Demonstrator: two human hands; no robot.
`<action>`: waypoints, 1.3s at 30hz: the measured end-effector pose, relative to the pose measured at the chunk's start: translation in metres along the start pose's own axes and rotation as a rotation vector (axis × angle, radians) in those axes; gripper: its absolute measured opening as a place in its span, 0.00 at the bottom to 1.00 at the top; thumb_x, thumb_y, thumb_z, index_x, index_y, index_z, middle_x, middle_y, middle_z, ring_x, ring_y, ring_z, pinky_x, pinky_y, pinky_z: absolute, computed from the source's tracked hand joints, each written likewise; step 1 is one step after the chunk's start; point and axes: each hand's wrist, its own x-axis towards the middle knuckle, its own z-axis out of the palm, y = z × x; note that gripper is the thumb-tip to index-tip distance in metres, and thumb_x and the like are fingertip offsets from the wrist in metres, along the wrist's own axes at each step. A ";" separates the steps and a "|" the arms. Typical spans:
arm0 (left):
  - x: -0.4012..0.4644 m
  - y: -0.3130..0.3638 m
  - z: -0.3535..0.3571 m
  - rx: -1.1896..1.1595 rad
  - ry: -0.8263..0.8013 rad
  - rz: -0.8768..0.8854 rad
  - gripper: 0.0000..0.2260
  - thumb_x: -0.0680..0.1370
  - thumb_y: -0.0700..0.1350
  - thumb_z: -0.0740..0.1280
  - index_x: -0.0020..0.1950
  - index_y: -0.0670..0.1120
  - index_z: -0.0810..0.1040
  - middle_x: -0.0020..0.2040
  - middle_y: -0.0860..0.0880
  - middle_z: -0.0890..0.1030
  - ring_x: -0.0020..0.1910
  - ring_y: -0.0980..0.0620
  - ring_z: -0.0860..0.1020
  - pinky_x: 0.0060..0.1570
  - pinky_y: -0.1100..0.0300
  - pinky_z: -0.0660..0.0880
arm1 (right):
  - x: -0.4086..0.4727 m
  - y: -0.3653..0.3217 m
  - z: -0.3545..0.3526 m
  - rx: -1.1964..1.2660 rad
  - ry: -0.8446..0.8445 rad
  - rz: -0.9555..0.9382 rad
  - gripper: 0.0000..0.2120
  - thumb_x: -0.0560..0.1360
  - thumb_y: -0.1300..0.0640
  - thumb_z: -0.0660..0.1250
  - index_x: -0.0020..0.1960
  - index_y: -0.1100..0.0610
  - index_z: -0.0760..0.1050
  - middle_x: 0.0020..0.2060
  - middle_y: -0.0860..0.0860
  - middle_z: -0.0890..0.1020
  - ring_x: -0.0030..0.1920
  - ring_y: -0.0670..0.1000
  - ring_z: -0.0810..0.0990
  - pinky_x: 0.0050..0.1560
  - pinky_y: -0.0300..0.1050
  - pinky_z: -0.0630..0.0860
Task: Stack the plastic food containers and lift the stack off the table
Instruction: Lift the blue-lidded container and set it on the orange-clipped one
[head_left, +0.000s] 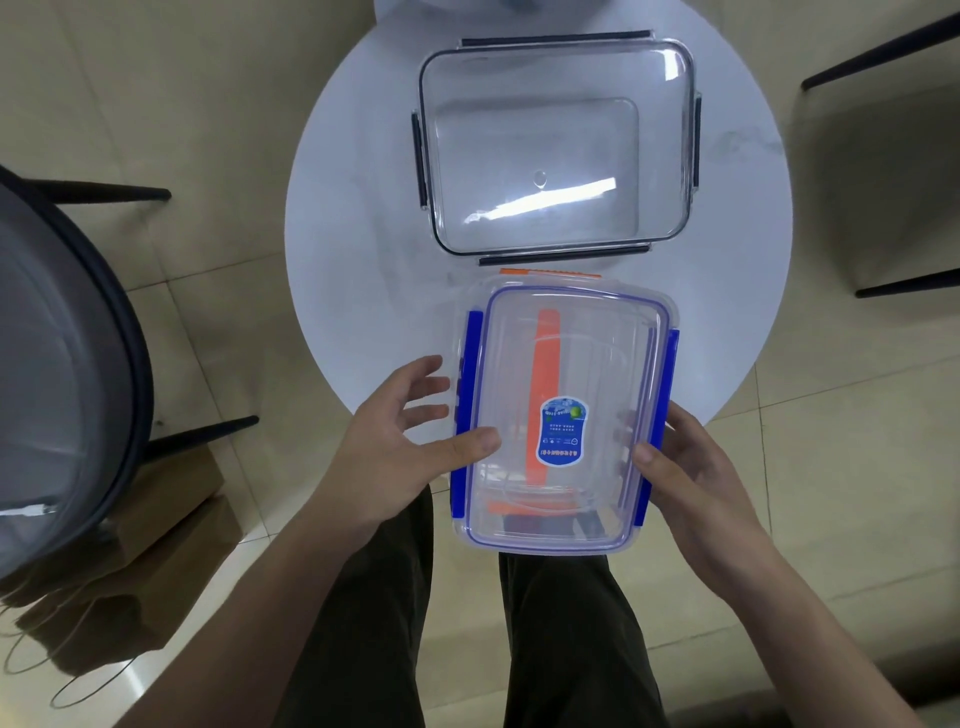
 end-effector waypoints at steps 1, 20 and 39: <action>0.001 0.000 0.000 -0.001 -0.003 0.002 0.44 0.60 0.60 0.81 0.73 0.55 0.69 0.65 0.58 0.78 0.62 0.55 0.80 0.57 0.49 0.82 | 0.001 0.001 -0.001 -0.009 -0.012 0.007 0.32 0.68 0.48 0.75 0.71 0.50 0.72 0.60 0.45 0.84 0.62 0.51 0.83 0.50 0.49 0.85; 0.011 -0.010 0.000 -0.082 0.017 0.071 0.37 0.62 0.49 0.79 0.68 0.54 0.70 0.59 0.56 0.81 0.57 0.61 0.81 0.43 0.64 0.83 | 0.009 -0.005 -0.005 -0.093 -0.072 0.019 0.46 0.55 0.33 0.81 0.68 0.51 0.76 0.60 0.51 0.84 0.62 0.54 0.83 0.54 0.56 0.84; 0.010 -0.013 0.005 -0.142 0.032 0.055 0.36 0.61 0.49 0.79 0.67 0.52 0.71 0.58 0.56 0.81 0.54 0.63 0.82 0.41 0.66 0.82 | 0.006 -0.003 -0.008 -0.102 -0.072 0.026 0.49 0.52 0.30 0.80 0.67 0.52 0.76 0.60 0.49 0.84 0.62 0.52 0.83 0.51 0.52 0.85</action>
